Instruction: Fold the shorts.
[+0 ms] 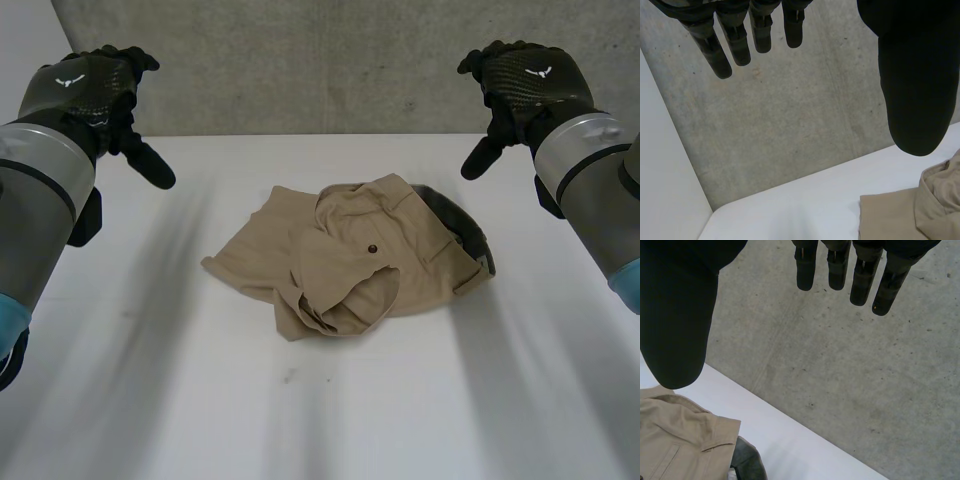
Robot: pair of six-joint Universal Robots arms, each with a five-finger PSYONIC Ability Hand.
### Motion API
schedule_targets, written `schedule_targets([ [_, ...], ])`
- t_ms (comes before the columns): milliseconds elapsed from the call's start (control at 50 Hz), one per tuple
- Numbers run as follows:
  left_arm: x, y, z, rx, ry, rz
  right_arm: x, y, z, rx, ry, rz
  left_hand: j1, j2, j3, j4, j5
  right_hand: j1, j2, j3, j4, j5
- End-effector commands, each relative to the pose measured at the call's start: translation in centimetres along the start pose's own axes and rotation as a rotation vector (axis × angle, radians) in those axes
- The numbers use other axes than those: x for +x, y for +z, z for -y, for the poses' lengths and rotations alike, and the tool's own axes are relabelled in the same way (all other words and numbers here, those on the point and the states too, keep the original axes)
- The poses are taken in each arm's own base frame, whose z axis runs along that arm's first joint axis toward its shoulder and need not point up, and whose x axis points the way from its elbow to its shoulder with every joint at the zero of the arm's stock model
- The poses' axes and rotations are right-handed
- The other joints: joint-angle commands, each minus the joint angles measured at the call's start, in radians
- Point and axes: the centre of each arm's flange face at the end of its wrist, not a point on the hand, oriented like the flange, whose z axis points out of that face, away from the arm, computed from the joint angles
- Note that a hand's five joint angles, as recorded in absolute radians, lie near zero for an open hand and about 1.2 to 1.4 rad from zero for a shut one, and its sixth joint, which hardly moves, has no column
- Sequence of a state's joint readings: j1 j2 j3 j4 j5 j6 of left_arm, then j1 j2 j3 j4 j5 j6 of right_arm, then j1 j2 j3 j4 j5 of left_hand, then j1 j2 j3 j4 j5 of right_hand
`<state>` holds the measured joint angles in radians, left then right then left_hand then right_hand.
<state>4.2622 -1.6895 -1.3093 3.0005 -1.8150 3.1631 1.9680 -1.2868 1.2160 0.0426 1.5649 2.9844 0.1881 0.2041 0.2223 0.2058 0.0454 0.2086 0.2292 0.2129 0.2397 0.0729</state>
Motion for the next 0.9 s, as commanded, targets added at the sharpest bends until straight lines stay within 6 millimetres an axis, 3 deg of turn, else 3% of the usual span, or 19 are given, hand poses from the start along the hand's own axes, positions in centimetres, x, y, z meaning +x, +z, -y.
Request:
schedule_targets([
  [20,0.0,-0.3,0.5,0.014,-0.003,-0.010,0.4,0.1,-0.2,-0.010,0.001,-0.038,-0.014,-0.030,-0.048,-0.031,-0.045,-0.034,-0.055,-0.038,-0.065,-0.073],
  [160,0.6,-0.5,0.3,0.010,-0.003,-0.073,0.5,0.1,-0.3,-0.015,-0.004,-0.052,-0.014,-0.030,-0.048,-0.031,-0.045,-0.034,-0.055,-0.038,-0.065,-0.073],
  [240,1.9,-1.2,-0.5,-0.016,0.005,-0.179,0.3,0.4,-0.6,-0.013,-0.042,-0.041,-0.014,-0.030,-0.048,-0.031,-0.045,-0.034,-0.055,-0.038,-0.065,-0.073],
  [380,4.9,-3.1,-3.0,-0.069,0.022,-0.331,0.3,2.4,-5.0,-0.112,-0.313,0.045,-0.014,-0.030,-0.048,-0.031,-0.045,-0.034,-0.055,-0.038,-0.065,-0.073],
  [460,8.1,-2.8,-6.6,-0.102,0.035,-0.413,0.6,3.0,-7.6,-0.174,-0.381,0.093,-0.007,-0.023,-0.041,-0.025,-0.039,-0.034,-0.055,-0.038,-0.065,-0.073],
  [520,11.1,-3.2,-8.5,-0.105,0.051,-0.488,0.8,3.5,-8.9,-0.207,-0.332,0.094,0.005,-0.011,-0.029,-0.013,-0.027,-0.034,-0.055,-0.038,-0.065,-0.073],
  [600,13.7,-2.7,-10.3,-0.095,0.089,-0.535,0.6,3.7,-10.2,-0.242,-0.208,0.093,0.031,0.015,-0.003,0.013,-0.001,-0.034,-0.055,-0.038,-0.065,-0.073],
  [740,16.9,-0.8,-14.7,-0.117,0.209,-0.511,0.2,4.1,-13.8,-0.335,0.070,0.061,0.072,0.056,0.038,0.054,0.040,-0.034,-0.055,-0.038,-0.065,-0.073],
  [840,17.8,0.8,-17.8,-0.126,0.313,-0.409,-0.2,4.2,-15.6,-0.381,0.183,0.055,0.184,0.168,0.149,0.166,0.152,-0.034,-0.055,-0.038,-0.065,-0.073],
  [900,18.0,1.4,-18.7,-0.124,0.349,-0.381,-0.5,4.3,-16.6,-0.403,0.209,0.055,0.254,0.238,0.220,0.236,0.222,-0.001,-0.021,-0.005,-0.032,-0.040],
])
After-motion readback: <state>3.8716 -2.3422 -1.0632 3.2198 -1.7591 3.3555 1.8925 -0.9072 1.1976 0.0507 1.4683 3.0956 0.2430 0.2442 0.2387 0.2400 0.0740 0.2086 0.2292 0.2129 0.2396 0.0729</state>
